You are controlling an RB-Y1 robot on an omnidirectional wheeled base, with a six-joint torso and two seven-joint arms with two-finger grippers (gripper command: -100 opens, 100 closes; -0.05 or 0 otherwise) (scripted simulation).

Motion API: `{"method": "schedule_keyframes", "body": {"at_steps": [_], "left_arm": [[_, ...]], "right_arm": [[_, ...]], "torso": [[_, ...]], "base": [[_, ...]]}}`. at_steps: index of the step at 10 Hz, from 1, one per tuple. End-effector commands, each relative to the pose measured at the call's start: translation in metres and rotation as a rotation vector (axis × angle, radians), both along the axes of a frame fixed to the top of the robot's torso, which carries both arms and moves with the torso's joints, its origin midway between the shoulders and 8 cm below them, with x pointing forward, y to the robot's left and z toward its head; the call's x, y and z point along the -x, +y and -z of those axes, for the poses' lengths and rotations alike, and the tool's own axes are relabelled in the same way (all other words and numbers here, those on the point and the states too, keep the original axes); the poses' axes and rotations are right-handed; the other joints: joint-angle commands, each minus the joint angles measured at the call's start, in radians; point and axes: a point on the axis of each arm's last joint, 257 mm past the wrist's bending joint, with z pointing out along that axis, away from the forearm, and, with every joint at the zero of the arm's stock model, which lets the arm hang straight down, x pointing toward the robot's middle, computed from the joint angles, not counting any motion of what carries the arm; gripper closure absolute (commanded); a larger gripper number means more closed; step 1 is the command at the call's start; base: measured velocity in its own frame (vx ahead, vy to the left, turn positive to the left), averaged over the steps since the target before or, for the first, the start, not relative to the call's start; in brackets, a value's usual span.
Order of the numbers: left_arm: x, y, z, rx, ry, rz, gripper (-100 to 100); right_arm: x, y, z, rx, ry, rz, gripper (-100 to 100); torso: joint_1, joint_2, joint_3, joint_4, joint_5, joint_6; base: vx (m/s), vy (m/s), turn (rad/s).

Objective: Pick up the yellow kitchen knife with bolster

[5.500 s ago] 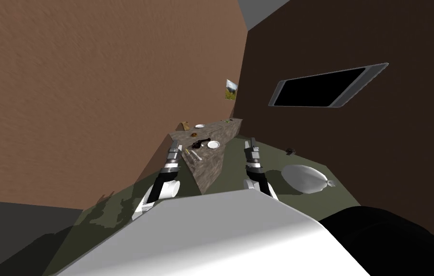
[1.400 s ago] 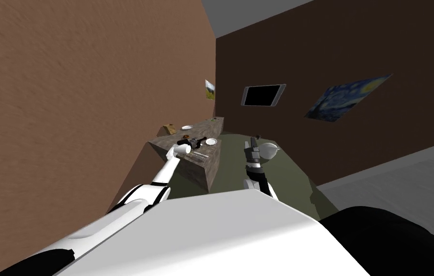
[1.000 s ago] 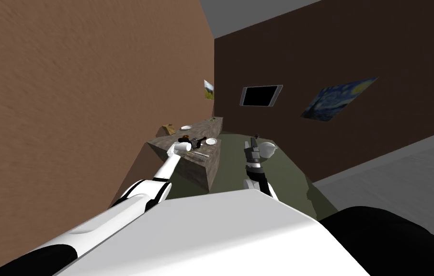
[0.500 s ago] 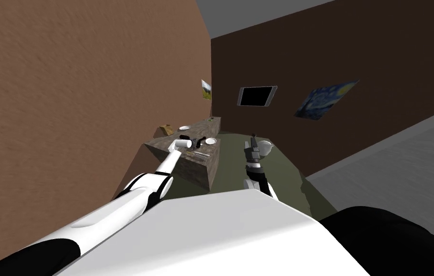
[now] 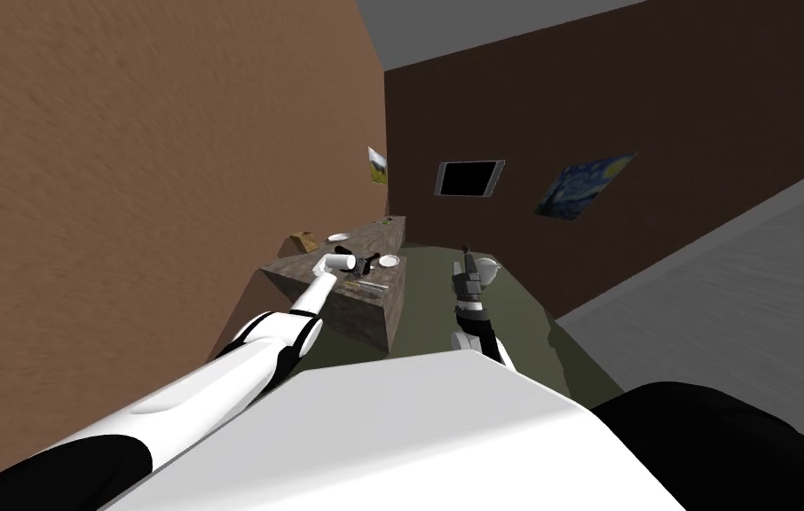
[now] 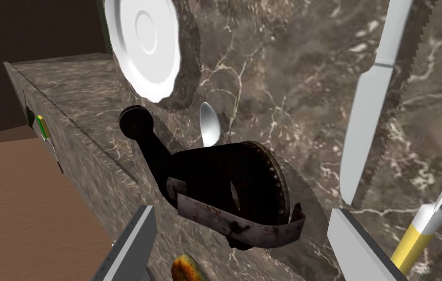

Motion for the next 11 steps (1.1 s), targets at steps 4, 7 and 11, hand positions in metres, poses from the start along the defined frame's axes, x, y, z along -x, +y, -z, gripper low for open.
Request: {"method": "schedule_keyframes", "body": {"at_steps": [4,7,11], "left_arm": [[0.015,0.004,0.015,-0.011,0.154,-0.013,-100],[0.032,0.007,0.027,-0.019,0.255,-0.020,-100],[0.057,0.010,0.043,-0.025,0.402,-0.033,-100]], "right_arm": [[0.000,0.000,0.000,0.000,0.000,0.000,0],[0.000,0.000,0.000,0.000,0.000,0.000,0],[0.000,0.000,0.000,0.000,0.000,0.000,0]], "torso": [[-0.001,-0.001,0.000,0.000,0.000,0.000],[0.000,-0.001,-0.001,0.000,0.000,0.000],[0.000,-0.002,-0.001,0.000,0.000,0.000]], "base": [[-0.011,0.045,-0.077],[-0.002,0.048,-0.081],[0.004,0.043,-0.084]]}}
